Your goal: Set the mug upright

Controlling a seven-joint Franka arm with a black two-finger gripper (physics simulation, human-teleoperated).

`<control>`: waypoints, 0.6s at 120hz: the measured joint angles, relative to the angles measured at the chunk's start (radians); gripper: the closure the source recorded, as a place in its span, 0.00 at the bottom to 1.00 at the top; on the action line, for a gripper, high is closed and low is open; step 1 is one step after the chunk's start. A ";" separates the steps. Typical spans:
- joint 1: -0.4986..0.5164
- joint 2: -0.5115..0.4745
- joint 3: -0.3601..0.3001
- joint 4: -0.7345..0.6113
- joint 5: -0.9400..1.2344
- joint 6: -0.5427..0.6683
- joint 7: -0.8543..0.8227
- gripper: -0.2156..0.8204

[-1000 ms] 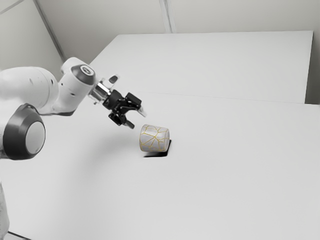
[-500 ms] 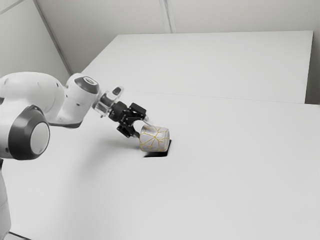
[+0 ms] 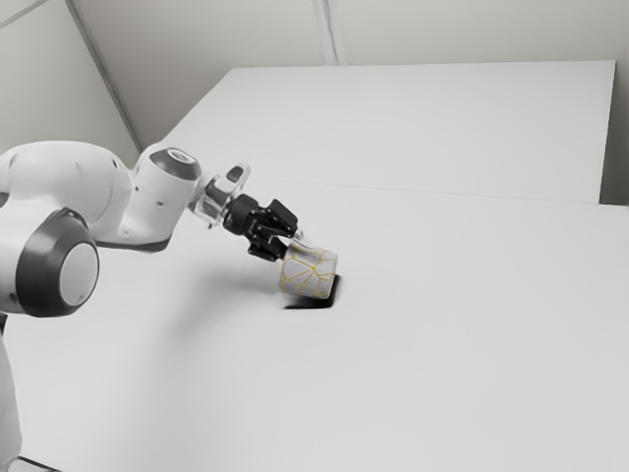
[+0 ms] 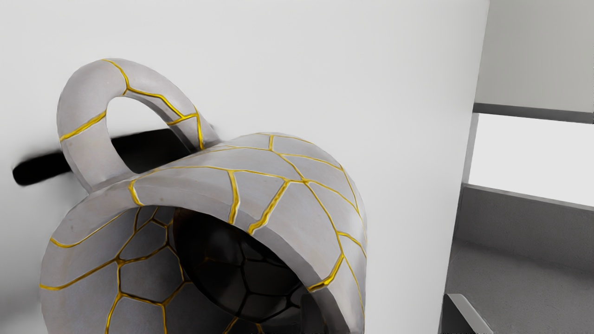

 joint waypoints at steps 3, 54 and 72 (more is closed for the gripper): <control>-0.001 -0.001 0.000 0.001 0.000 0.001 0.000 0.70; -0.022 -0.016 0.001 0.015 0.010 0.010 -0.010 0.94; -0.014 -0.138 -0.010 0.006 0.185 0.044 -0.037 0.95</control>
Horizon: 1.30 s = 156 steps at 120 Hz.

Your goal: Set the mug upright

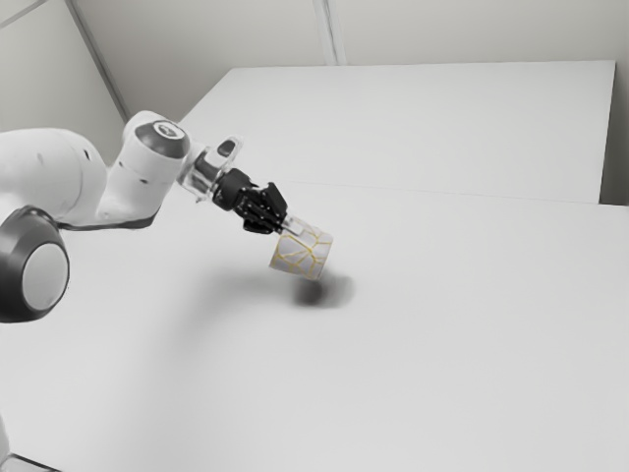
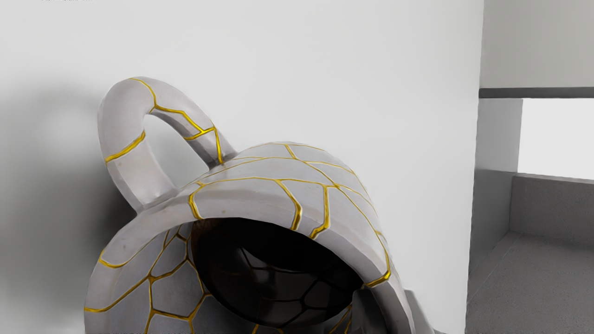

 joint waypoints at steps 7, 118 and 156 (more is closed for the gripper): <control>0.014 -0.055 -0.038 -0.013 0.123 0.025 -0.014 0.96; -0.009 -0.167 -0.283 -0.210 1.175 0.279 -0.528 0.97; -0.014 -0.120 -0.286 -0.206 1.137 0.331 -0.628 0.97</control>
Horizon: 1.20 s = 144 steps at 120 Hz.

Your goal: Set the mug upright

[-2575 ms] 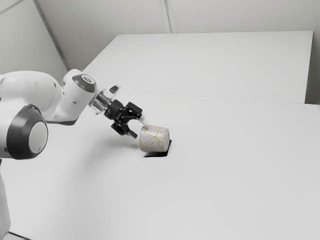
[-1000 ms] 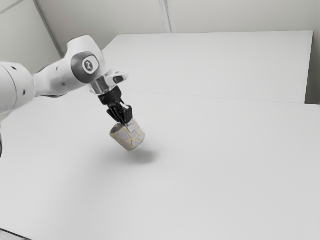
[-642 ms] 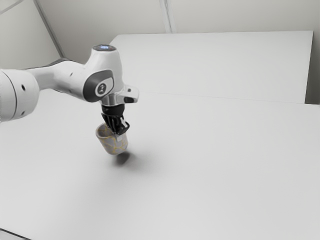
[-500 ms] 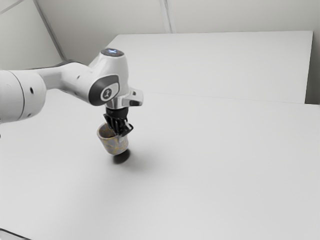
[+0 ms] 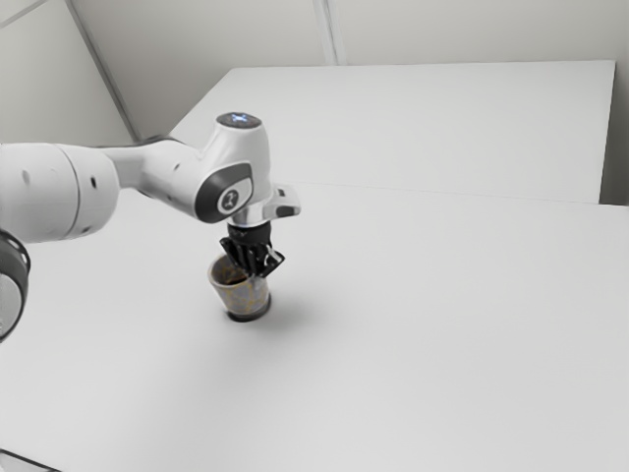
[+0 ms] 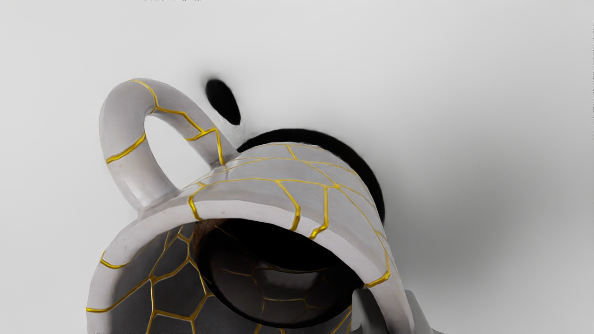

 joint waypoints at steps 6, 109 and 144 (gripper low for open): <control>0.000 0.004 -0.001 0.001 -0.005 0.008 -0.011 0.95; 0.112 0.056 -0.009 0.605 -0.114 -0.266 0.093 0.25; 0.199 -0.099 -0.037 0.501 -0.126 -0.397 0.177 0.23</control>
